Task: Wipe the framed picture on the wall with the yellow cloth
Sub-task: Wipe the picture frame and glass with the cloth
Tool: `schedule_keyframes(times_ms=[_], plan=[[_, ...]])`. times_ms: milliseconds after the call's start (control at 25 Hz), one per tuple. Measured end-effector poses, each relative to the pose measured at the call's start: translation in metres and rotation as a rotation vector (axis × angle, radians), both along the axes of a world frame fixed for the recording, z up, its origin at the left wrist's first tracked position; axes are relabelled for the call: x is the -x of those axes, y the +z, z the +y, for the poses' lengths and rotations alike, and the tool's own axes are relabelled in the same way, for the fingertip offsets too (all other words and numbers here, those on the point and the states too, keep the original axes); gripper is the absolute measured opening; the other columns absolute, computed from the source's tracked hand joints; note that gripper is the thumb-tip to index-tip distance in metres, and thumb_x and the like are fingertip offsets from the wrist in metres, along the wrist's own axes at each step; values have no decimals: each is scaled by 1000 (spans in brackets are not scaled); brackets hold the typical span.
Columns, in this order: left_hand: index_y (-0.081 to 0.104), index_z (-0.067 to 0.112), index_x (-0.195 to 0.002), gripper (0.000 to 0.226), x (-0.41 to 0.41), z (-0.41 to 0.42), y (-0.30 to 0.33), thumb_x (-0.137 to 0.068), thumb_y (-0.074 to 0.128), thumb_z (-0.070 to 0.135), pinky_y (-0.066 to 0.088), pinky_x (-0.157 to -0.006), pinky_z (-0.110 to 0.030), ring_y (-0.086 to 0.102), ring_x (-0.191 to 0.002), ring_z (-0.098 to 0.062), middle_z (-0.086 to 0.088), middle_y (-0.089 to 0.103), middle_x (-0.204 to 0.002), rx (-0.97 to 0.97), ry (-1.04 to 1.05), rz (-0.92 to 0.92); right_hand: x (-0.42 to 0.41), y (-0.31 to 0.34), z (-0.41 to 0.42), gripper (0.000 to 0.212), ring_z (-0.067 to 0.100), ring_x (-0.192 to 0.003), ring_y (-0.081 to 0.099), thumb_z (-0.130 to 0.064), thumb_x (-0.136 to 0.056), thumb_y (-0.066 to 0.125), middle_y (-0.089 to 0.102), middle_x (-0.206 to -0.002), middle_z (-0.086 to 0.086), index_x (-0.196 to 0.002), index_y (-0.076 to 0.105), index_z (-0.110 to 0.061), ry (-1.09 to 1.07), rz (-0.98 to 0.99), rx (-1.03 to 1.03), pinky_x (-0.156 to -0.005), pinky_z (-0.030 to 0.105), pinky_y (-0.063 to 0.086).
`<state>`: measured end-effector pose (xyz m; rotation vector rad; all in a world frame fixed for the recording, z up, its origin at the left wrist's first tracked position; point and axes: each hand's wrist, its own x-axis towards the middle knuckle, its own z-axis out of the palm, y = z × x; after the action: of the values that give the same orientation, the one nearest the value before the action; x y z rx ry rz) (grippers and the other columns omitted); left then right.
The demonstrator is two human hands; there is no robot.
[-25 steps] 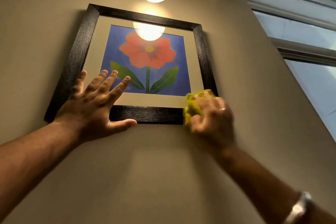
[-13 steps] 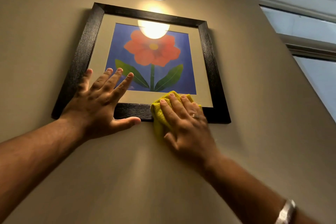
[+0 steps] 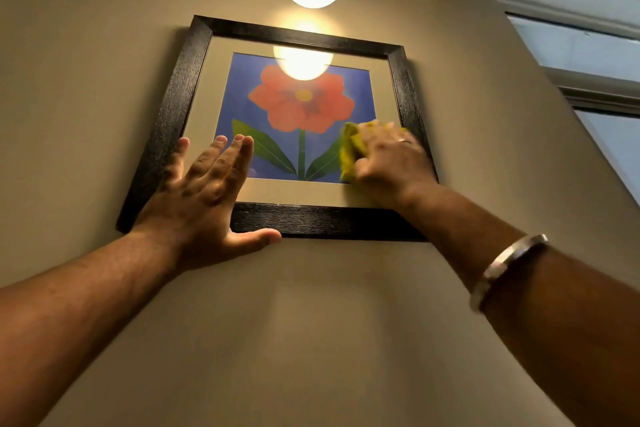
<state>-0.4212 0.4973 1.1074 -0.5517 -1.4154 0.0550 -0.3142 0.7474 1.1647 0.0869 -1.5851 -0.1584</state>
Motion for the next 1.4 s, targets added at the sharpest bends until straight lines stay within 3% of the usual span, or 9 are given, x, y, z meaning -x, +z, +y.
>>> schedule_keyframes(times_ms=[120,240,400,560,720,880,1200,1280,1400], plan=[[-21,13,-150,123,-3,-1,-1,-68,25,93,0,-120,-63,-5,-152,-25,-6,-15,-164,25,-45,4,18,-8,-27,52,24,-137,33,-26,-86,48,42,-149,6,-138,44,-24,40,-276,-458,-120,30,17],[-22,11,-150,127,-4,-1,-3,-67,30,92,0,-119,-64,-11,-151,-23,-4,-22,-163,27,-66,-6,3,39,-27,49,35,-134,38,-31,-85,46,46,-142,9,-133,45,-24,69,-118,9,-110,44,34],[-23,12,-149,126,-4,-1,-2,-67,29,92,-1,-120,-63,-12,-151,-23,-4,-22,-163,29,-61,-11,16,29,-42,50,25,-136,36,-32,-87,49,44,-148,3,-136,45,-29,43,-279,-503,-112,39,30],[-19,25,-151,118,-4,0,-1,-66,23,95,1,-118,-66,-10,-151,-28,-7,-17,-164,0,-2,-13,6,47,-20,44,31,-119,50,-34,-82,49,54,-131,6,-125,52,-27,68,16,36,-100,42,42],[-16,32,-151,112,-2,0,0,-67,21,95,1,-118,-67,-6,-151,-30,-7,-13,-164,1,15,-15,0,16,0,55,26,-134,39,-33,-84,53,43,-149,4,-138,44,-28,9,-252,-501,-113,41,34],[-17,34,-151,111,-4,0,-1,-66,18,95,-2,-119,-64,-7,-151,-27,-7,-14,-164,-11,4,-12,-13,12,66,70,31,-144,23,-42,-77,39,27,-157,8,-144,32,-23,-135,-20,56,-117,45,26],[-17,35,-151,111,-1,1,-1,-65,16,96,-2,-119,-64,-5,-151,-26,-7,-10,-164,-25,4,17,-22,153,48,57,36,-133,40,-31,-88,43,37,-150,14,-143,33,-19,102,-122,328,-109,41,34],[-17,35,-151,111,-1,1,-1,-64,15,96,-2,-119,-63,-4,-151,-27,-7,-10,-164,-32,-3,16,-18,126,58,65,35,-138,33,-35,-86,43,28,-156,13,-147,26,-19,42,-133,246,-113,41,30],[-17,35,-151,111,-1,2,0,-64,18,96,-2,-119,-63,-2,-151,-28,-8,-8,-164,-30,-10,6,-17,-7,89,78,30,-143,27,-46,-75,41,18,-161,7,-148,20,-28,77,-211,80,-113,34,25]])
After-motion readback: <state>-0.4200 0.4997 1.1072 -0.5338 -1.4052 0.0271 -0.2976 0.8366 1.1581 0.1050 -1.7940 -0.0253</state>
